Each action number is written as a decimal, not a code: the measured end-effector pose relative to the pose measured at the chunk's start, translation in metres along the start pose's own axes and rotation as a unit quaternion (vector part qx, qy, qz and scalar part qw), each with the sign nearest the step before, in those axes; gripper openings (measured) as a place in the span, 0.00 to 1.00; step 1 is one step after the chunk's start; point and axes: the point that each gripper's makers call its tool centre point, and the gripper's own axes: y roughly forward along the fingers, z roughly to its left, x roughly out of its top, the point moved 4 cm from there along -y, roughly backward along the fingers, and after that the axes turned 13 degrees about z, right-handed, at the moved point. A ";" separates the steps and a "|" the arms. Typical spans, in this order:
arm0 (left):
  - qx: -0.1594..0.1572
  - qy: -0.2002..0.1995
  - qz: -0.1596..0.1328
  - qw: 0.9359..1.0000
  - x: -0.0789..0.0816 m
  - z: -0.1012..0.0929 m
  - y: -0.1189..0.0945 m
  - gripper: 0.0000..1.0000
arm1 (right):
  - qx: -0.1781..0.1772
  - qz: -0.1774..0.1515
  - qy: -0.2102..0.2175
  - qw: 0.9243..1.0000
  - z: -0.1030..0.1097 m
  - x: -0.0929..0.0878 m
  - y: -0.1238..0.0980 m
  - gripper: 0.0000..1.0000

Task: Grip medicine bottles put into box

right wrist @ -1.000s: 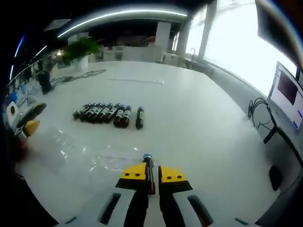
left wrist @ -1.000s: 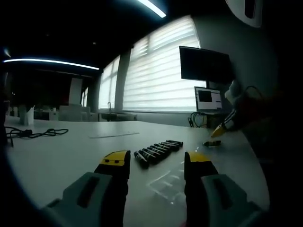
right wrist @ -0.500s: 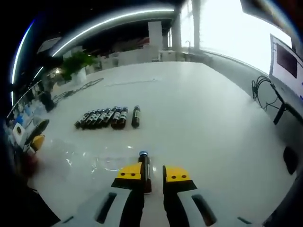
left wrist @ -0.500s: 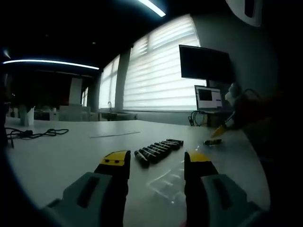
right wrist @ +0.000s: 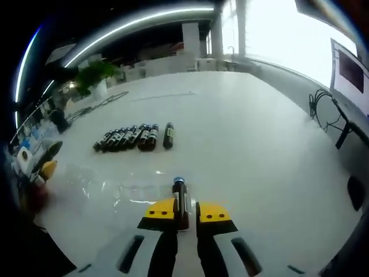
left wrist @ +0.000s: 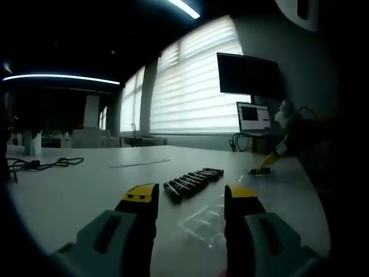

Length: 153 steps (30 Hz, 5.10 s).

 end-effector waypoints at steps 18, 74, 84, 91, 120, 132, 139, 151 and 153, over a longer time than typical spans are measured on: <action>0.000 0.002 -0.002 1.000 0.001 0.000 -0.001 0.38 | -0.017 0.008 -0.017 1.000 0.006 -0.006 0.000 0.07; 0.012 0.007 0.006 1.000 -0.002 0.002 -0.001 0.38 | 0.074 -0.044 -0.040 0.995 0.016 0.055 0.014 0.12; 0.011 0.005 0.004 1.000 -0.002 0.002 -0.001 0.38 | 0.068 -0.027 -0.067 0.995 0.019 0.071 0.023 0.12; 0.012 0.004 0.003 1.000 -0.002 0.003 -0.001 0.38 | 0.066 -0.013 -0.080 0.995 0.024 0.083 0.029 0.12; 0.010 -0.010 0.000 1.000 -0.001 0.005 -0.002 0.38 | 0.048 0.016 -0.110 0.993 0.036 0.116 0.072 0.13; 0.009 -0.014 0.001 1.000 -0.001 0.006 -0.001 0.38 | 0.027 0.019 -0.115 0.993 0.037 0.124 0.095 0.14; 0.011 -0.015 0.001 1.000 -0.002 0.008 0.000 0.38 | 0.019 0.026 -0.117 0.993 0.036 0.126 0.104 0.13; 0.011 -0.017 0.002 1.000 -0.002 0.007 0.000 0.37 | 0.011 0.038 -0.125 0.991 0.036 0.120 0.112 0.11; 0.011 -0.017 0.002 1.000 -0.002 0.007 0.000 0.37 | 0.009 0.044 -0.126 0.991 0.038 0.117 0.113 0.11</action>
